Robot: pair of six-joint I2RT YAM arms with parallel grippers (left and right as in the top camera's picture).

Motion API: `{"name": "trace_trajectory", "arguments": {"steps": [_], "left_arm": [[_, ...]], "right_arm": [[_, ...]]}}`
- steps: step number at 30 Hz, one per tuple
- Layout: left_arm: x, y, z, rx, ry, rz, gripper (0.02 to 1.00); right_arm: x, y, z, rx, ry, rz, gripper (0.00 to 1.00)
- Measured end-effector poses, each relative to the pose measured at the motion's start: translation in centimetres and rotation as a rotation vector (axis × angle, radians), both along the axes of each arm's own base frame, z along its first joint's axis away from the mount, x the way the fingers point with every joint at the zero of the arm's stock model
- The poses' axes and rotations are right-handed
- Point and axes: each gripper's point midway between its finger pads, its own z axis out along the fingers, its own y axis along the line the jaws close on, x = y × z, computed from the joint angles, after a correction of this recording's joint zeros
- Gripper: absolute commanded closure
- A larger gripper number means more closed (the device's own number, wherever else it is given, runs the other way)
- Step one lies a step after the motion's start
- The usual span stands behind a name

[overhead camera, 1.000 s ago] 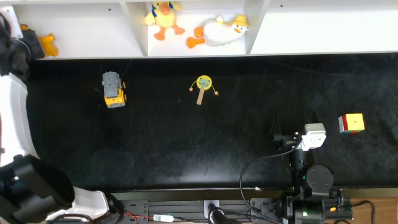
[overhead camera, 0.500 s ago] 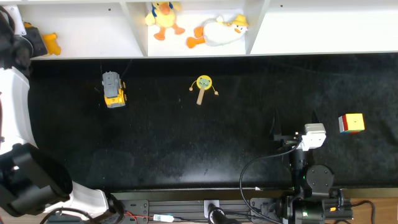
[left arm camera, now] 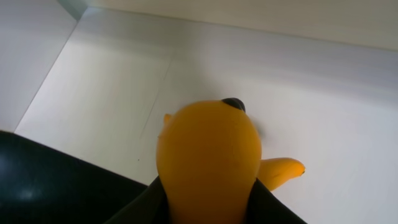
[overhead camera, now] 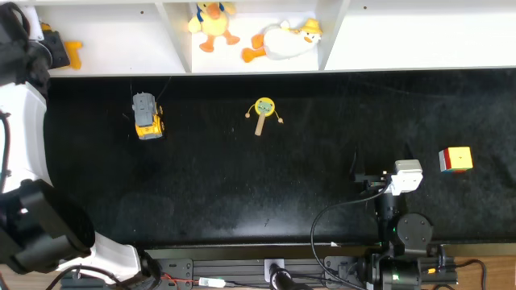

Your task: Store Toys

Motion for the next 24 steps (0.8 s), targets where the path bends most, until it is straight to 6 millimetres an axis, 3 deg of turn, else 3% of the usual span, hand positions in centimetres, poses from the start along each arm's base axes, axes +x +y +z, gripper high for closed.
{"name": "trace_trajectory", "arguments": {"steps": [6,7,10,12,24], "left_arm": [[0.2,-0.1,0.0,0.005,-0.002,-0.001,0.673],[0.1,-0.1,0.0,0.005,0.000,0.000,0.597],[0.1,-0.1,-0.1,0.004,0.002,-0.001,0.213],[0.0,-0.2,-0.2,0.004,0.010,-0.003,0.047],[-1.2,-0.6,-1.5,-0.026,0.079,0.001,0.020]], "right_arm": [[0.0,0.0,0.0,0.000,0.000,0.000,0.003],[0.0,0.0,0.0,0.000,-0.001,0.000,0.007],[0.0,0.0,0.0,0.000,0.000,0.000,0.005],[0.0,0.0,0.0,0.000,0.000,0.000,0.005],[0.0,0.0,0.0,0.000,0.000,0.000,0.005]]}}
